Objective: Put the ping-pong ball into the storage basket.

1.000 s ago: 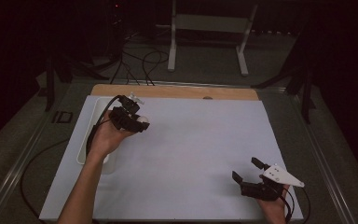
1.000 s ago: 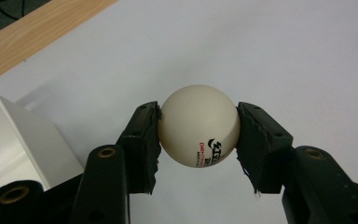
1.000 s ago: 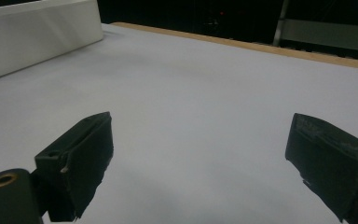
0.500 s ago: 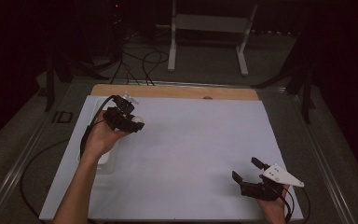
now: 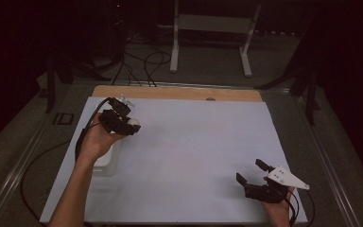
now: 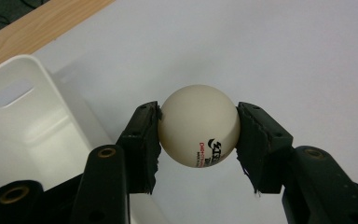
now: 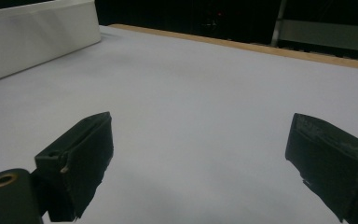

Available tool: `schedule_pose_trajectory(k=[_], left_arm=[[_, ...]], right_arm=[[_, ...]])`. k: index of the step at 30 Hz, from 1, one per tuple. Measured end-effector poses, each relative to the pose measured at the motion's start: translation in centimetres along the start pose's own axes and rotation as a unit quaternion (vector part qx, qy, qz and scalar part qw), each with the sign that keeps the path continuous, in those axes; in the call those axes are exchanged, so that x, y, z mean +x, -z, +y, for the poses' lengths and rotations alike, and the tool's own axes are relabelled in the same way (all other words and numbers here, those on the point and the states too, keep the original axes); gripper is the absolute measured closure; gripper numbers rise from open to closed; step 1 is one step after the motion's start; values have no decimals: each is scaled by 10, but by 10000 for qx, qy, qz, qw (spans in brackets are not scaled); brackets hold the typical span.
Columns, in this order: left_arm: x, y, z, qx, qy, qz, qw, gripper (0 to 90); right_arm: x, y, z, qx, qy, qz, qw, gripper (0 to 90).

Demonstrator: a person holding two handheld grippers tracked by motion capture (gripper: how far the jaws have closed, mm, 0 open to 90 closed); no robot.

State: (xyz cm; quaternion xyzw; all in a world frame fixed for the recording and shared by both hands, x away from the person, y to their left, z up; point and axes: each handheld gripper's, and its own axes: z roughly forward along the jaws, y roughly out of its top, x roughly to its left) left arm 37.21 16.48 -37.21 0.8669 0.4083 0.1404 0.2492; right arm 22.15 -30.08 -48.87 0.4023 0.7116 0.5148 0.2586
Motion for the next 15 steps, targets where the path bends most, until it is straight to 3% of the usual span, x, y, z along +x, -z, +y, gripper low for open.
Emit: schedule_pose_trajectory(k=[15], left_arm=[[8,3,-15,44,77,199,9998,514]], right_arm=[[0,-1,0,-8,2,2,10000,71]])
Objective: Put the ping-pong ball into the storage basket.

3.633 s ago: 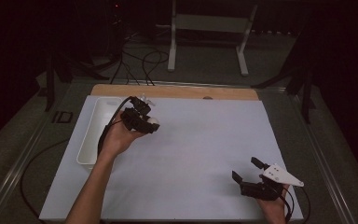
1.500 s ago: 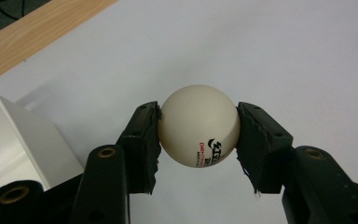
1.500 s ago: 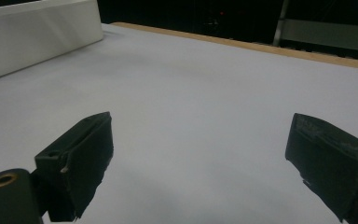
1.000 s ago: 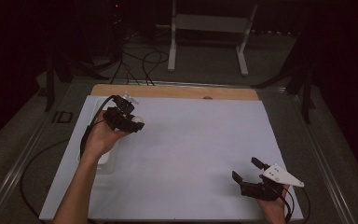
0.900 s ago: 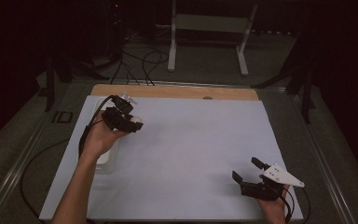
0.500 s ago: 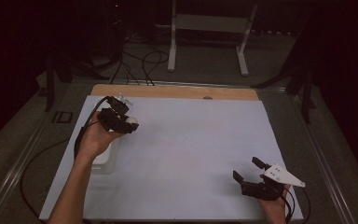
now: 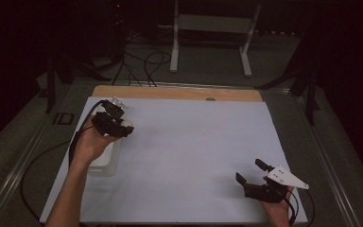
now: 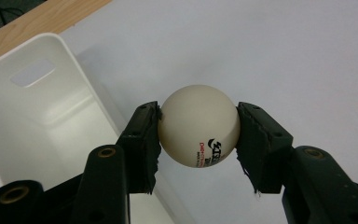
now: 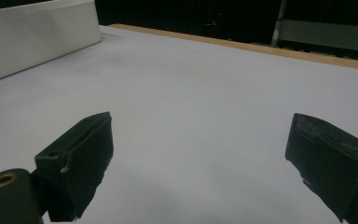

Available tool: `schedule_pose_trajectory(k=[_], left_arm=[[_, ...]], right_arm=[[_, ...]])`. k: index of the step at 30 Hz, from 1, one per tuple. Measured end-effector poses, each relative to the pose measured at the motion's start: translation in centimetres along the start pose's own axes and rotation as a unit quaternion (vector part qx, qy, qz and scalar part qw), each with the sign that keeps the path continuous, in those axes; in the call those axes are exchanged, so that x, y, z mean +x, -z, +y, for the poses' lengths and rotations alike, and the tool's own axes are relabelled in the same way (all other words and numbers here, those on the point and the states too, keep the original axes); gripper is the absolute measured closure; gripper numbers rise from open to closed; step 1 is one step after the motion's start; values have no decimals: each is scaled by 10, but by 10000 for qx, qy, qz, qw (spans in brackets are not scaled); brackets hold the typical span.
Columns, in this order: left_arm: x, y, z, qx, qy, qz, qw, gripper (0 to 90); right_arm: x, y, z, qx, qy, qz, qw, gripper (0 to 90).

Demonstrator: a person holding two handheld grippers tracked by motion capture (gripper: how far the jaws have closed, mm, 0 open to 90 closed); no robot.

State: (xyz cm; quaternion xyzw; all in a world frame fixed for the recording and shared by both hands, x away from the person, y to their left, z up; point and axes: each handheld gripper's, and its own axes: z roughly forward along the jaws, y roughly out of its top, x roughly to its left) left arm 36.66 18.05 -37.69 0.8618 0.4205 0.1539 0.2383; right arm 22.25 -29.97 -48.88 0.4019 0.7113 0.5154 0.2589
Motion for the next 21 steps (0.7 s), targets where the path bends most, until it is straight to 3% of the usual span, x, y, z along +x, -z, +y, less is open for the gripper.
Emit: schedule_pose_trajectory(k=[21], left_arm=[[6,1,-14,35,36,202,9998,514]], right_arm=[[0,0,0,12,5,16,10000,71]])
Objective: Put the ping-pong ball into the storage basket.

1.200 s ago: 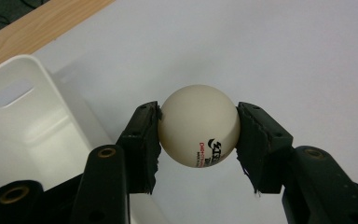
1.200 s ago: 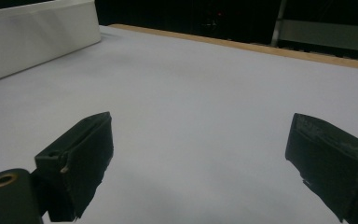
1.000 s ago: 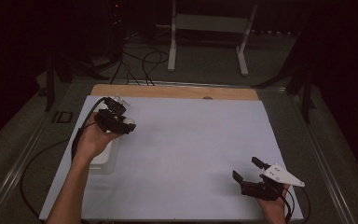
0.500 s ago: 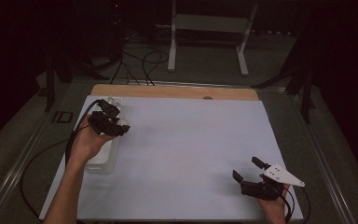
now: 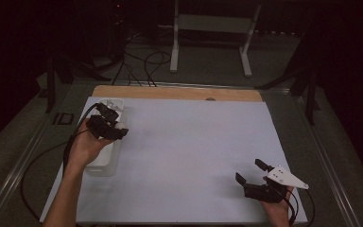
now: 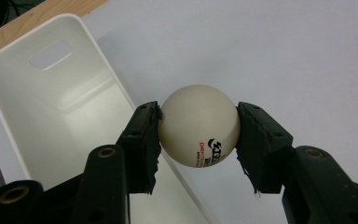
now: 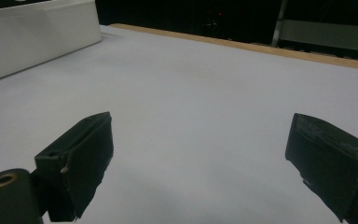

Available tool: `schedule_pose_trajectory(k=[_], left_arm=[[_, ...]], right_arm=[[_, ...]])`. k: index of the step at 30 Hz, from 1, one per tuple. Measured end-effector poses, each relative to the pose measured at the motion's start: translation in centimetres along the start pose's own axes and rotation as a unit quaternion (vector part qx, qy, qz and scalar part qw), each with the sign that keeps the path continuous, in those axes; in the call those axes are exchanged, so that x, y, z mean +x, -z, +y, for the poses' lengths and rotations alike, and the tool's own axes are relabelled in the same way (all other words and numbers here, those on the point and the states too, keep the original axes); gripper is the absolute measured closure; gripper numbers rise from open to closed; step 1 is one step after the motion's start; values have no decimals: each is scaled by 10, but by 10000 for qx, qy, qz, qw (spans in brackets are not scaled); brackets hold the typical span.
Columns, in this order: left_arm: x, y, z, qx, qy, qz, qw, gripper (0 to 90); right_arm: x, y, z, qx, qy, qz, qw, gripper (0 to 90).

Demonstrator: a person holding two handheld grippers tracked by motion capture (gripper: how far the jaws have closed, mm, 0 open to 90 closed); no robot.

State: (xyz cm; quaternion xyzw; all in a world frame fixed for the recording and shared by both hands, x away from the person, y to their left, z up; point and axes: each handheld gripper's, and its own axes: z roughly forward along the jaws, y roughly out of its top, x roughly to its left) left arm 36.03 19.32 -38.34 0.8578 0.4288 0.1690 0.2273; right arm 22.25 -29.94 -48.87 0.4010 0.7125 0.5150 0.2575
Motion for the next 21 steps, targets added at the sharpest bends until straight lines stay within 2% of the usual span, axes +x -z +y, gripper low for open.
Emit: schedule_pose_trajectory(k=[21], left_arm=[[6,2,-9,4,71,70,10000,514]], right_arm=[[-1,-1,0,18,2,-7,10000,71]])
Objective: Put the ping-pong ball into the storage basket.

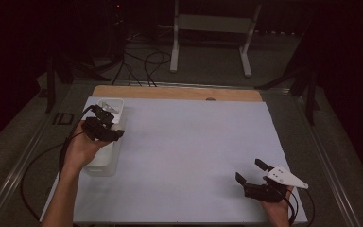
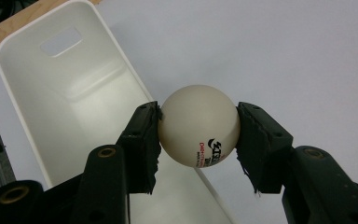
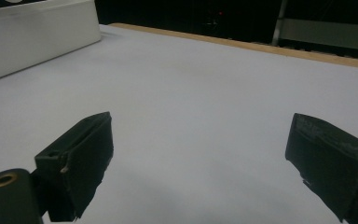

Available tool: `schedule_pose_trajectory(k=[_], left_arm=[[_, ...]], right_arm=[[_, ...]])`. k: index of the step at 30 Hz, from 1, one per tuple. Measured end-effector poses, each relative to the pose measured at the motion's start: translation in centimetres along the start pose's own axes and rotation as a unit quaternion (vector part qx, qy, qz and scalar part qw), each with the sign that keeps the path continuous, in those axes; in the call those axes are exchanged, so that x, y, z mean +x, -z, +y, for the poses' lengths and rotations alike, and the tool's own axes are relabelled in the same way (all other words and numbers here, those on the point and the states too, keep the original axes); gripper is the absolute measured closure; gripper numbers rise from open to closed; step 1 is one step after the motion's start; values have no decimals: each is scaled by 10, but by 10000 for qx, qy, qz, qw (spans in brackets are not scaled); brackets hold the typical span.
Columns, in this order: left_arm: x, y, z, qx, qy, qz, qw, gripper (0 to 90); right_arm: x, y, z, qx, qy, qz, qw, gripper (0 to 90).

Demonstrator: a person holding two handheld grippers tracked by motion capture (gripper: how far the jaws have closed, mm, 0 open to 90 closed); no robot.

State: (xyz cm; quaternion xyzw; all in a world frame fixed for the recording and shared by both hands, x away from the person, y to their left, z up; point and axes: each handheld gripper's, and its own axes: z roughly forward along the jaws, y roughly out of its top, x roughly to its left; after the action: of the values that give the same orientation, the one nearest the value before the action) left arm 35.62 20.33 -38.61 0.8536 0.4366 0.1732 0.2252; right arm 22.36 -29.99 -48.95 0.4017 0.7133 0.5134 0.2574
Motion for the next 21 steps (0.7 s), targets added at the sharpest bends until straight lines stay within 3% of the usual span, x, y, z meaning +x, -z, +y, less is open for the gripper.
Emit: schedule_pose_trajectory(k=[21], left_arm=[[8,-1,-10,75,106,151,9998,514]], right_arm=[[1,0,0,0,-13,-7,10000,70]])
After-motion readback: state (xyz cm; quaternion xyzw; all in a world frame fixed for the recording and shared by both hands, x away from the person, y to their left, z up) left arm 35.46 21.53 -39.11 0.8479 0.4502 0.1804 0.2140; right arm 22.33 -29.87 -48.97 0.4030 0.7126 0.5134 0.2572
